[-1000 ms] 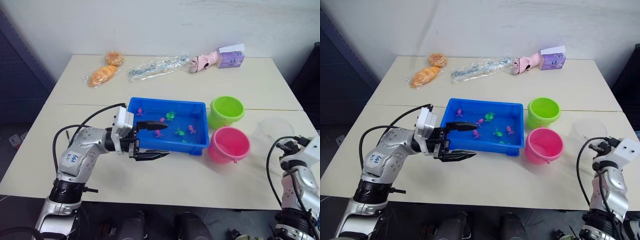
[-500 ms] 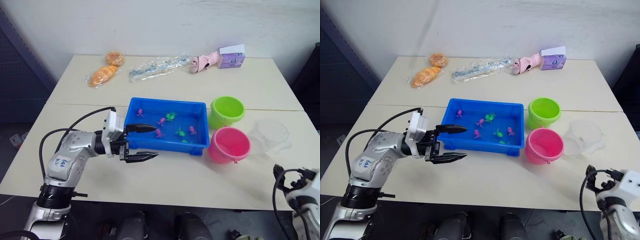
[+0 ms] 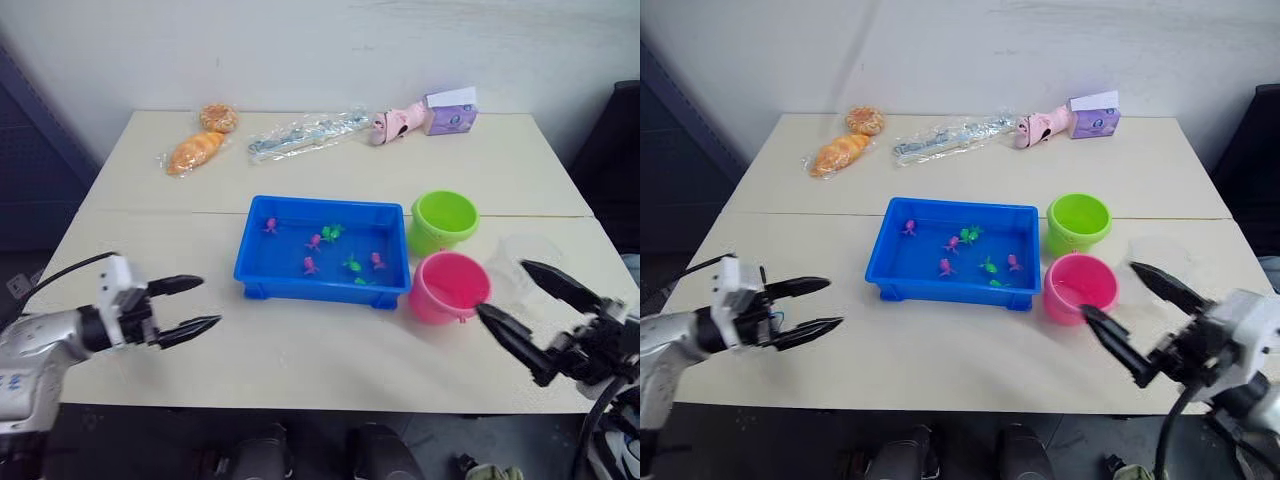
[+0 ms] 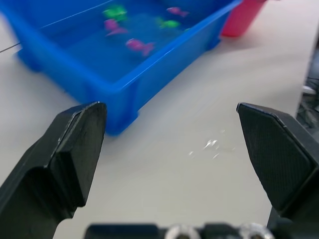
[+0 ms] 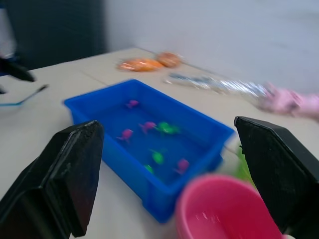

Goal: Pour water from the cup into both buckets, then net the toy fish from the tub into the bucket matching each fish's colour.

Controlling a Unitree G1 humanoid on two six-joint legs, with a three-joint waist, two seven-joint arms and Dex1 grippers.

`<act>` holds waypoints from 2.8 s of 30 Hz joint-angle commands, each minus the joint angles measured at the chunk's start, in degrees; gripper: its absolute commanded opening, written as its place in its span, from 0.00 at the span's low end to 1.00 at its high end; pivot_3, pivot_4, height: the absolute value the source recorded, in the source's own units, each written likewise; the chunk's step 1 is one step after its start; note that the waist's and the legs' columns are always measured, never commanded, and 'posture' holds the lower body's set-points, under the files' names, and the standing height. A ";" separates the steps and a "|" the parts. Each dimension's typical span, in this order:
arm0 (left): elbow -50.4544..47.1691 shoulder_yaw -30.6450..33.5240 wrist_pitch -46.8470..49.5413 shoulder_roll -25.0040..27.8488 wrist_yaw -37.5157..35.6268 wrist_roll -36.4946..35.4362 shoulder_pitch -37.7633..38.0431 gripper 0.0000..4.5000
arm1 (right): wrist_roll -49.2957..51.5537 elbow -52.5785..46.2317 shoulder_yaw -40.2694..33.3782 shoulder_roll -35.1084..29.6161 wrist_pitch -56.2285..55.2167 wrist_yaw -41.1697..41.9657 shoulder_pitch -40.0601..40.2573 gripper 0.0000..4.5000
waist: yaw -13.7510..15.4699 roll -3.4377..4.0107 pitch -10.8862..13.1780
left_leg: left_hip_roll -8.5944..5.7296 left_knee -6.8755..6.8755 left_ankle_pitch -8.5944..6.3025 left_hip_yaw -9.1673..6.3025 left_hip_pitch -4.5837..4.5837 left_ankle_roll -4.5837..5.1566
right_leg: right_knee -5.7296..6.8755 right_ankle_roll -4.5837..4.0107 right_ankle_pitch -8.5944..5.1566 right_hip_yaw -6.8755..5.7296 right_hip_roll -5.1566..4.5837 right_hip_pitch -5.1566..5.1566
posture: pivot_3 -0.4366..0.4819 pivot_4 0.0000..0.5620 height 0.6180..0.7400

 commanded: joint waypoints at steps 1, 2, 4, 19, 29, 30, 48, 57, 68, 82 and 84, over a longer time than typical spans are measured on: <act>1.41 11.52 -1.30 -1.39 5.76 -0.06 4.98 1.00 | -1.05 1.10 4.32 -0.29 -4.21 4.59 -2.98 0.99 | 0.26 -0.08 0.03 | -0.01 0.00 -0.01 -0.06 -0.04 0.01 | -0.04 0.00 0.00 -0.05 -0.01 0.01 | 0.48 0.27 1.00; 1.45 14.14 -1.74 -2.46 7.37 -0.06 6.82 1.00 | -2.13 1.61 5.51 -0.12 -6.22 6.18 -3.95 0.99 | 0.36 -0.08 0.03 | -0.01 0.00 -0.06 -0.07 -0.06 0.02 | -0.10 -0.01 0.00 -0.06 -0.03 0.00 | 0.48 0.27 1.00; 1.54 19.50 -3.62 -5.26 10.52 0.99 11.79 1.00 | -0.58 1.39 7.90 -0.28 -5.63 7.15 -5.40 0.99 | 0.40 -0.13 0.01 | -0.04 0.01 -0.14 -0.07 -0.09 0.07 | -0.16 -0.01 0.00 -0.07 -0.07 0.02 | 0.48 0.27 1.00; -2.34 26.76 8.96 -11.51 37.98 0.67 13.39 1.00 | -4.68 6.46 19.61 1.49 -11.15 10.61 -14.16 0.99 | 1.68 -0.79 -0.12 | -0.05 0.09 -0.46 -0.07 -0.09 -0.07 | -0.63 -0.10 0.05 -0.14 -0.19 0.25 | 0.48 0.27 1.00; 5.86 9.16 32.18 -4.07 51.90 6.13 -9.72 1.00 | -6.66 7.48 20.80 0.00 -10.54 10.50 -16.41 0.99 | 0.21 -0.81 -0.13 | -0.05 0.07 -0.20 -0.02 -0.07 -0.15 | -0.12 -0.07 0.08 -0.25 -0.10 0.14 | 0.48 0.27 1.00; 8.41 7.50 32.47 -3.79 51.74 6.81 -11.93 1.00 | -7.05 7.36 20.80 0.10 -10.55 10.02 -16.39 0.99 | 0.04 -0.81 -0.14 | -0.06 0.09 -0.20 -0.03 -0.07 -0.16 | -0.08 -0.07 0.08 -0.26 -0.10 0.12 | 0.48 0.27 1.00; 34.72 -7.06 32.11 -7.52 47.23 14.78 -27.47 0.37 | -9.60 5.77 20.20 -1.44 -10.28 7.06 -14.88 1.00 | 0.23 -0.75 -0.17 | -0.08 0.50 -0.16 -0.01 0.03 -0.27 | 0.38 -0.05 0.07 -0.22 -0.13 0.15 | 0.48 0.27 1.00; 34.44 -0.06 19.98 -4.78 41.14 12.82 -29.28 0.01 | -8.42 6.14 18.57 -3.41 -8.76 6.50 -15.58 1.00 | 1.42 -0.51 -0.30 | -0.11 0.53 -0.17 0.02 0.04 -0.25 | 0.40 -0.05 0.07 -0.20 -0.16 0.13 | 0.48 0.27 1.00; 13.55 -7.86 -0.38 6.36 -6.66 2.05 -33.68 0.01 | -2.39 2.91 21.27 -13.36 13.52 -2.69 -25.86 1.00 | 1.54 -0.89 0.14 | -0.10 0.56 -0.15 -0.07 -0.16 -0.28 | 0.12 -0.09 0.07 -0.30 -0.26 0.10 | 0.48 0.27 1.00; 4.89 -40.71 -11.10 -5.89 -21.61 17.00 -50.21 0.01 | 5.28 6.12 31.25 -16.33 36.02 -4.52 -45.68 1.00 | 1.21 -0.52 0.25 | -0.08 1.09 -0.06 -0.10 -0.89 0.04 | 0.39 0.06 0.15 -0.38 -0.07 -0.23 | 0.48 0.27 1.00; 4.76 -41.47 -9.92 -7.88 -21.29 16.89 -50.89 0.01 | 4.17 6.24 32.68 -15.80 37.15 -5.10 -46.68 1.00 | 1.15 -0.52 0.26 | -0.07 1.24 -0.10 -0.12 -0.98 0.11 | 0.40 0.09 0.17 -0.38 -0.07 -0.24 | 0.48 0.27 1.00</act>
